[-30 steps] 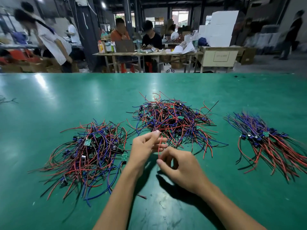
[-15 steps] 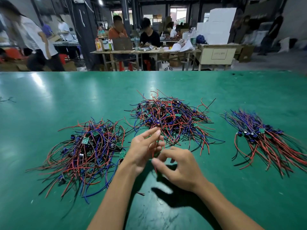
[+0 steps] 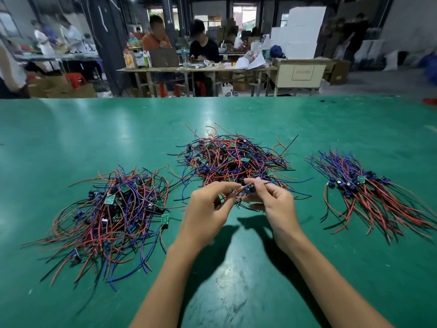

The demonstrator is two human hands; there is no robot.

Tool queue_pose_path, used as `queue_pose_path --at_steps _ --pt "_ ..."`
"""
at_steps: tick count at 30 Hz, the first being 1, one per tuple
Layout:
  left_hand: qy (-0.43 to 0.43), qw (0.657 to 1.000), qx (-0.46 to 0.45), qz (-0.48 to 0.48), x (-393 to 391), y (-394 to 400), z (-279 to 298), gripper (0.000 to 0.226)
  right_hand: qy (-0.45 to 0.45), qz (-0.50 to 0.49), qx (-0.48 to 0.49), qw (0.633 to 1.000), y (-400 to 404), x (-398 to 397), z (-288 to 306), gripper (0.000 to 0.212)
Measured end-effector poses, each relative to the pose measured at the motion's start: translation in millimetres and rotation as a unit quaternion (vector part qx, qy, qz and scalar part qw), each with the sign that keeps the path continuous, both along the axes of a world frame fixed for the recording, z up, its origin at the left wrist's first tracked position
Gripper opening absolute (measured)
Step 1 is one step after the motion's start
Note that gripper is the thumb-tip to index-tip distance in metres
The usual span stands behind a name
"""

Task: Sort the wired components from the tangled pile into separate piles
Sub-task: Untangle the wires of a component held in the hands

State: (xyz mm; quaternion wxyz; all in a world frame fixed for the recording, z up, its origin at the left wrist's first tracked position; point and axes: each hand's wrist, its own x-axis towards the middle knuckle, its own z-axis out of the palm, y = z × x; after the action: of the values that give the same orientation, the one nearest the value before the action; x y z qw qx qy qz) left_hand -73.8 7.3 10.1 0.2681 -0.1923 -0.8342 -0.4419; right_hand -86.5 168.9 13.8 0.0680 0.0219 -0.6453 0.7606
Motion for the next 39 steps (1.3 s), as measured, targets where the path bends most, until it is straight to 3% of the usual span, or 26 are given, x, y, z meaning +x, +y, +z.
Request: queue_pose_path --at_steps 5,9,13,15,18,20,22,26,30,33,35,39 --pt "-0.056 0.998 -0.002 0.028 0.6 -2.3 1.1 0.016 0.017 0.017 0.021 0.999 0.6 0.9 0.8 0.022" --pt "0.008 0.990 0.085 0.115 3.0 -10.6 16.1 0.011 0.030 0.035 0.047 0.998 1.9 0.3 0.1 0.022" --pt "0.118 0.908 0.189 0.355 4.8 -47.1 24.7 0.016 0.056 -0.003 0.120 0.991 2.3 -3.8 -8.7 0.013" --pt "0.092 0.870 0.189 0.447 6.5 -66.7 20.2 0.022 0.089 -0.057 0.265 0.959 5.5 -6.2 -16.7 0.016" --pt "-0.015 0.847 0.180 0.500 8.1 -85.5 10.6 0.037 0.114 -0.042 0.485 0.866 9.4 -8.0 -24.6 0.038" --pt "-0.088 0.832 0.170 0.520 8.0 -85.1 8.5 0.050 0.099 -0.011 0.573 0.813 7.4 -9.7 -27.9 0.048" --pt "-0.125 0.825 0.118 0.538 7.6 -76.3 10.0 0.052 0.096 -0.019 0.599 0.795 3.8 -10.5 -28.3 0.042" --pt "-0.067 0.852 0.031 0.518 3.3 -52.9 12.7 0.033 0.088 -0.064 0.588 0.802 5.1 -11.9 -23.6 0.022" --pt "-0.043 0.934 -0.048 0.350 -1.2 -31.5 4.8 0.022 0.082 -0.082 0.588 0.801 7.9 -10.1 -23.1 0.016" --pt "-0.065 0.967 -0.115 0.219 -3.2 -18.0 -3.2 0.025 0.083 -0.084 0.588 0.800 11.2 -9.1 -24.1 0.015" --pt "-0.090 0.960 -0.178 0.198 -4.9 -10.4 -11.5 0.031 0.081 -0.076 0.603 0.790 13.7 -9.4 -26.0 0.014" --pt "-0.197 0.896 -0.253 0.308 -13.2 -14.7 -24.0 0.053 0.061 -0.083 0.619 0.779 16.7 -9.5 -29.0 0.013"
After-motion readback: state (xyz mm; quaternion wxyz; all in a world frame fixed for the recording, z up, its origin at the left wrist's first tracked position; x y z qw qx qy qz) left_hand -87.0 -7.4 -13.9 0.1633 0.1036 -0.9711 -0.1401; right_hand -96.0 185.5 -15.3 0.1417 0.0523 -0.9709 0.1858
